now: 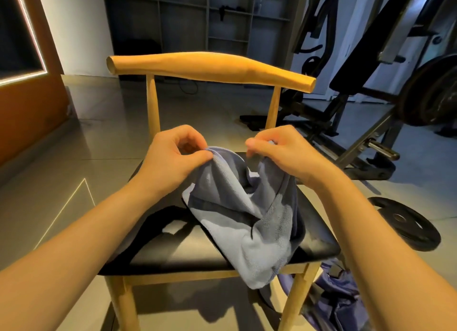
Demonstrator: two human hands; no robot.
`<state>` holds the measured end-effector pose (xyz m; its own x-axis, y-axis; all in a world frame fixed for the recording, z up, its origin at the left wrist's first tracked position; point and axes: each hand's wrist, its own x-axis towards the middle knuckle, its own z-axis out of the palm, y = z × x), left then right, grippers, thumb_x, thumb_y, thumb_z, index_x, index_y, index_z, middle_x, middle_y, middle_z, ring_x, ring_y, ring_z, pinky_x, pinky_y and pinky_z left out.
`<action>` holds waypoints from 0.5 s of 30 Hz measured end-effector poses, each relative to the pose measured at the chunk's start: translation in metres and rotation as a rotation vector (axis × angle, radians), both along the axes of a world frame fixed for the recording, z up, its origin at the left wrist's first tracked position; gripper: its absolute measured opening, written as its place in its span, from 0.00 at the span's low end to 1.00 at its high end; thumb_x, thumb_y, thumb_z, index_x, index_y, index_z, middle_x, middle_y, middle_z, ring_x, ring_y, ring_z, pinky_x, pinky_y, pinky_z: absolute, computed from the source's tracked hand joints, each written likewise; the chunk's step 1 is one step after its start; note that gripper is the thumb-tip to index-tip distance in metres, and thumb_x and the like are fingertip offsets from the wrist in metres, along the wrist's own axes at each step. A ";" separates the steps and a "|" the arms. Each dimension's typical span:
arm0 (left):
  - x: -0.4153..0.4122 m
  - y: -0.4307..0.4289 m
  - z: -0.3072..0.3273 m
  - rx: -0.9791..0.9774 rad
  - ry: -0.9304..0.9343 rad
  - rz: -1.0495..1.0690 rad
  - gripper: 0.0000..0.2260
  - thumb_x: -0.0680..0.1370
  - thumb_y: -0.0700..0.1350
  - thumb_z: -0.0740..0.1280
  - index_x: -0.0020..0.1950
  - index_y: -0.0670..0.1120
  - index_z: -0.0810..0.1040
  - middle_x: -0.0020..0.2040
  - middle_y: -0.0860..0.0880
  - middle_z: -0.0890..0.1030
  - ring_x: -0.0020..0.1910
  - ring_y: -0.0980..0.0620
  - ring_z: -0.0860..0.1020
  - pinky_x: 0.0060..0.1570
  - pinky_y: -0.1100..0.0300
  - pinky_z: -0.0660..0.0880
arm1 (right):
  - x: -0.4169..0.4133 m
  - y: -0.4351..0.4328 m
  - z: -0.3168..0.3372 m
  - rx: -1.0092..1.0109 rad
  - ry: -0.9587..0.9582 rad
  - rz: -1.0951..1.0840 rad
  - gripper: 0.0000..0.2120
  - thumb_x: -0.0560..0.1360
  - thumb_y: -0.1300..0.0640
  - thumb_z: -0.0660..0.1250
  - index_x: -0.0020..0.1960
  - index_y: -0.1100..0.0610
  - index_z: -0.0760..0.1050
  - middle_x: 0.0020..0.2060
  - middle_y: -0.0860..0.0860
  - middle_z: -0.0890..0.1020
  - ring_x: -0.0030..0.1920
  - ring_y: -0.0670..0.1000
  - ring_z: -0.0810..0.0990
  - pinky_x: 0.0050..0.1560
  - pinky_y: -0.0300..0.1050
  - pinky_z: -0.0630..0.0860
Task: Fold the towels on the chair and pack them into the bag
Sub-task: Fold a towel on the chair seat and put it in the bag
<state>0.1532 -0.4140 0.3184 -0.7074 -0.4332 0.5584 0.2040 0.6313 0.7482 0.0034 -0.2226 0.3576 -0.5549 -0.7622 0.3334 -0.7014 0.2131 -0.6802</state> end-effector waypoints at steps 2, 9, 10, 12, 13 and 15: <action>0.003 -0.013 0.004 0.055 0.029 0.080 0.05 0.76 0.38 0.76 0.50 0.44 0.84 0.43 0.49 0.85 0.41 0.59 0.82 0.45 0.68 0.79 | -0.010 0.010 0.001 -0.142 -0.114 -0.210 0.21 0.81 0.44 0.66 0.36 0.56 0.81 0.33 0.52 0.82 0.37 0.49 0.78 0.42 0.48 0.75; 0.034 -0.037 0.023 0.164 0.004 0.190 0.05 0.79 0.41 0.71 0.54 0.45 0.85 0.48 0.51 0.85 0.45 0.61 0.83 0.39 0.74 0.76 | -0.027 0.040 0.004 -0.364 -0.477 -0.521 0.24 0.79 0.33 0.61 0.39 0.53 0.70 0.37 0.55 0.75 0.40 0.55 0.74 0.45 0.51 0.68; 0.037 -0.035 0.024 0.181 0.000 0.169 0.05 0.80 0.41 0.71 0.54 0.45 0.85 0.47 0.51 0.85 0.46 0.61 0.83 0.39 0.73 0.77 | -0.023 0.039 0.005 -0.381 -0.464 -0.535 0.24 0.80 0.33 0.59 0.39 0.53 0.68 0.37 0.55 0.73 0.40 0.54 0.72 0.44 0.51 0.66; 0.043 -0.033 0.028 0.234 0.004 0.137 0.05 0.81 0.42 0.69 0.54 0.46 0.84 0.46 0.51 0.85 0.47 0.59 0.83 0.42 0.68 0.79 | -0.014 0.040 0.011 -0.409 -0.432 -0.538 0.25 0.81 0.34 0.57 0.38 0.53 0.65 0.35 0.55 0.69 0.38 0.53 0.70 0.42 0.49 0.64; 0.046 -0.033 0.030 0.261 0.009 0.131 0.04 0.81 0.42 0.69 0.53 0.47 0.83 0.46 0.52 0.85 0.48 0.56 0.84 0.46 0.65 0.80 | -0.010 0.041 0.014 -0.411 -0.411 -0.530 0.25 0.81 0.34 0.56 0.37 0.53 0.63 0.34 0.54 0.68 0.37 0.52 0.69 0.40 0.48 0.63; 0.051 -0.033 0.038 0.314 0.031 0.125 0.04 0.82 0.42 0.68 0.51 0.49 0.83 0.46 0.52 0.85 0.51 0.51 0.83 0.53 0.57 0.80 | 0.000 0.044 0.021 -0.382 -0.379 -0.486 0.25 0.82 0.35 0.55 0.37 0.53 0.64 0.33 0.52 0.69 0.35 0.51 0.68 0.37 0.46 0.62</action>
<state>0.2038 -0.4468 0.3562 -0.6224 -0.6699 0.4047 0.1652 0.3930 0.9046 0.0034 -0.1790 0.3784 -0.9318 -0.2684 0.2445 -0.2887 0.1395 -0.9472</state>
